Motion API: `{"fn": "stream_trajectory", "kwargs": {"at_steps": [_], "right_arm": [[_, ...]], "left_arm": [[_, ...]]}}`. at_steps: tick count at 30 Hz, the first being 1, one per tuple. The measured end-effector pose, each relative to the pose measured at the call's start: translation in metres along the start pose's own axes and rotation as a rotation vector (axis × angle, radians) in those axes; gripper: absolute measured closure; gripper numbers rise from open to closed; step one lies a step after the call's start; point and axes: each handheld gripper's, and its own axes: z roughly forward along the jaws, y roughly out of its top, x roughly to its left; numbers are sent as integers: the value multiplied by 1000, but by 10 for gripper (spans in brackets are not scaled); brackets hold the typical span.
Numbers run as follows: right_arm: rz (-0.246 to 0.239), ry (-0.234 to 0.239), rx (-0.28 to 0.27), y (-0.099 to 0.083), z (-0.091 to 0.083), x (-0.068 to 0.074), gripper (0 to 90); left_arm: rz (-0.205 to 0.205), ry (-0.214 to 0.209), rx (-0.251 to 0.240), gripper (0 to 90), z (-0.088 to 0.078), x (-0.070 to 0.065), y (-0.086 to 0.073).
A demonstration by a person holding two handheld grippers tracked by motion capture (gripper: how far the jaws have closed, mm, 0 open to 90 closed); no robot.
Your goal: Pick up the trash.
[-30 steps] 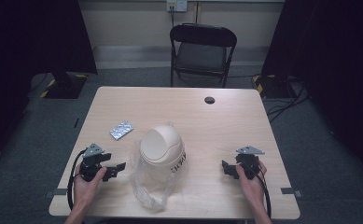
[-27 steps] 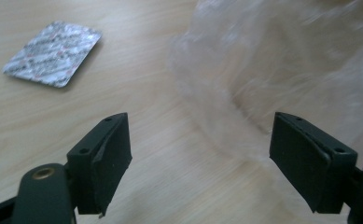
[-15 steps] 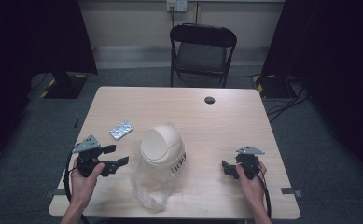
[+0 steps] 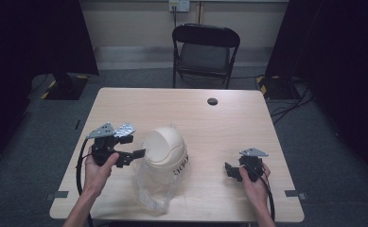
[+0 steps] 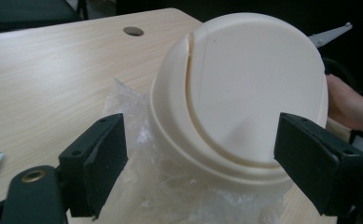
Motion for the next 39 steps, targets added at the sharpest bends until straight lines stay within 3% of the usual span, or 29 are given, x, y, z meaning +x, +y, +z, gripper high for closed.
{"fn": "stream_trajectory", "kwargs": {"at_steps": [9,13,22,32,39], "right_arm": [[0,0,0,0,0,0,122],[0,0,0,0,0,0,121],[0,1,0,0,0,0,122],[0,0,0,0,0,0,122],[0,0,0,0,0,0,121]], "left_arm": [[37,30,62,162,24,3,4],[10,16,81,150,33,7,3],[18,52,145,154,49,10,2],[33,54,167,159,60,5,9],[18,37,163,162,62,7,11]]}}
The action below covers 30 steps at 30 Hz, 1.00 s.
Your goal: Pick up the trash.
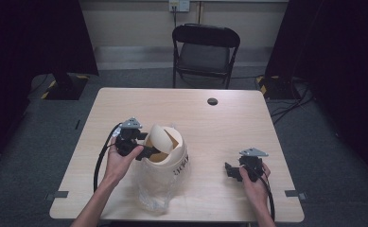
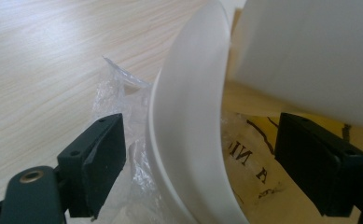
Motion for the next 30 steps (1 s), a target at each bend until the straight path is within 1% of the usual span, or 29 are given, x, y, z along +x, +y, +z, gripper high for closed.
{"fn": "stream_trajectory", "kwargs": {"at_steps": [2,3,4,5,6,7,9,10,11,12,13,14,15,16,18,19,20,21,22,23,24,25,26,27,29,30], "right_arm": [[0,0,0,0,0,0,122],[0,0,0,0,0,0,122],[0,0,0,0,0,0,122],[0,1,0,0,0,0,122],[0,1,0,0,0,0,122],[0,0,0,0,0,0,122],[0,0,0,0,0,0,122],[0,0,0,0,0,0,122],[0,0,0,0,0,0,122],[0,0,0,0,0,0,122],[0,0,0,0,0,0,122],[0,0,0,0,0,0,122],[0,0,0,0,0,0,121],[0,0,0,0,0,0,122],[0,1,0,0,0,0,121],[0,1,0,0,0,0,122],[0,1,0,0,0,0,122],[0,1,0,0,0,0,122],[0,1,0,0,0,0,122],[0,0,0,0,0,0,122],[0,0,0,0,0,0,122],[0,0,0,0,0,0,122],[0,0,0,0,0,0,122],[0,0,0,0,0,0,122],[0,0,0,0,0,0,121],[0,0,0,0,0,0,121]], "left_arm": [[7,-1,5,162,-3,0,-1],[14,8,14,162,-7,0,-2],[14,8,14,162,-7,0,-2],[18,4,-7,161,-16,1,-4],[18,4,-7,161,-16,1,-4],[8,-7,-22,161,-23,3,-7],[7,-22,-33,161,-29,5,-10],[7,-22,-33,161,-29,5,-10],[1,-1,-49,161,-38,7,-15],[-2,8,-60,159,-41,8,-17],[-17,3,-82,157,-44,10,-19],[-34,-16,-98,157,-50,14,-22],[-48,-20,-113,157,-54,17,-23],[-59,-14,-129,158,-58,21,-24],[-96,4,-174,157,-70,32,-27],[-108,17,-189,157,-75,38,-29],[-108,17,-189,157,-75,38,-29],[-113,33,-191,157,-79,44,-31],[-129,66,-188,157,-83,59,-35],[-135,84,-182,158,-84,66,-38],[-135,84,-182,157,-84,66,-38],[-166,105,-172,158,-83,84,-45],[-166,105,-172,157,-83,84,-45],[-190,116,-160,157,-78,101,-50],[-194,138,-124,158,-73,115,-54],[-194,138,-124,159,-73,115,-54]]}}
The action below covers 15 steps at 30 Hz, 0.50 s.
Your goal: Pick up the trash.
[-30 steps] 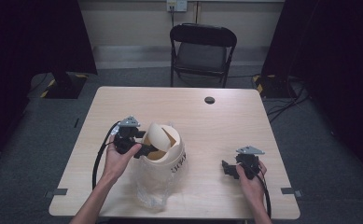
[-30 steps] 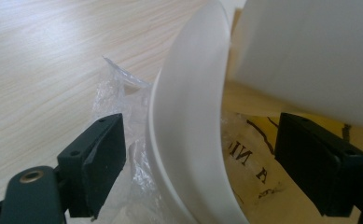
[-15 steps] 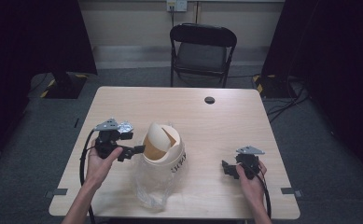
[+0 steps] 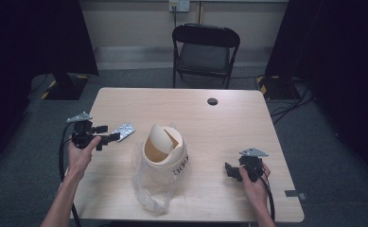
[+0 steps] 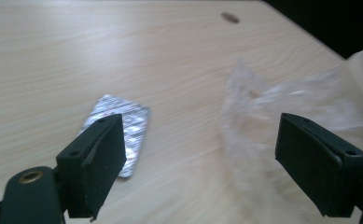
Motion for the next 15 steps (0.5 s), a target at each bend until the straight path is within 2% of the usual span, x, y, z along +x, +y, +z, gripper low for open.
{"fn": "stream_trajectory", "kwargs": {"at_steps": [1,6,8,9,10,13,15], "right_arm": [[0,0,0,0,0,0,122],[0,0,0,0,0,0,122],[0,0,0,0,0,0,122],[0,0,0,0,0,0,122],[0,0,0,0,0,0,122],[0,0,0,0,0,0,122],[0,0,0,0,0,0,122]], "left_arm": [[4,17,23,161,8,13,0],[10,47,38,176,23,37,-1],[7,46,46,181,25,40,-2],[-3,38,70,181,33,48,-7],[-3,38,70,181,33,48,-7],[-11,54,105,181,48,60,-15],[-19,62,102,181,53,65,-18]]}}
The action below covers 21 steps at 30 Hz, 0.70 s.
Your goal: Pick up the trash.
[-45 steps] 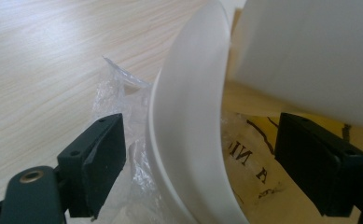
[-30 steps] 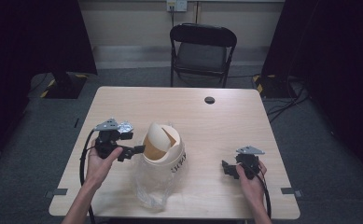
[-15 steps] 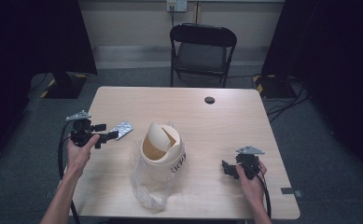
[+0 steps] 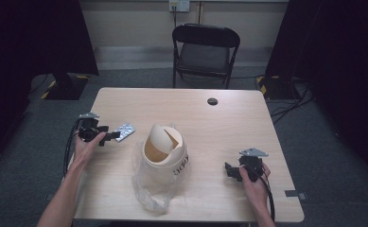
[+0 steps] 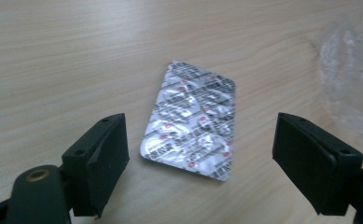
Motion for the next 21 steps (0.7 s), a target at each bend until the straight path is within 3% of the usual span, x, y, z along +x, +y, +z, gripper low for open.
{"fn": "stream_trajectory", "kwargs": {"at_steps": [3,4,9,13,16,17,18,21], "right_arm": [[0,0,0,0,0,0,122],[0,0,0,0,0,0,121],[0,0,0,0,0,0,121],[0,0,0,0,0,0,122],[0,0,0,0,0,0,121],[0,0,0,0,0,0,122],[0,0,0,0,0,0,121],[0,0,0,0,0,0,122]], "left_arm": [[14,14,7,190,4,2,-1],[26,65,22,194,8,3,-2],[19,56,13,198,15,4,-4],[58,93,17,199,22,-2,-3],[142,149,62,191,26,-12,-2],[142,149,62,200,26,-12,-2],[189,180,86,219,27,-18,-2],[187,181,86,228,27,-19,-2]]}}
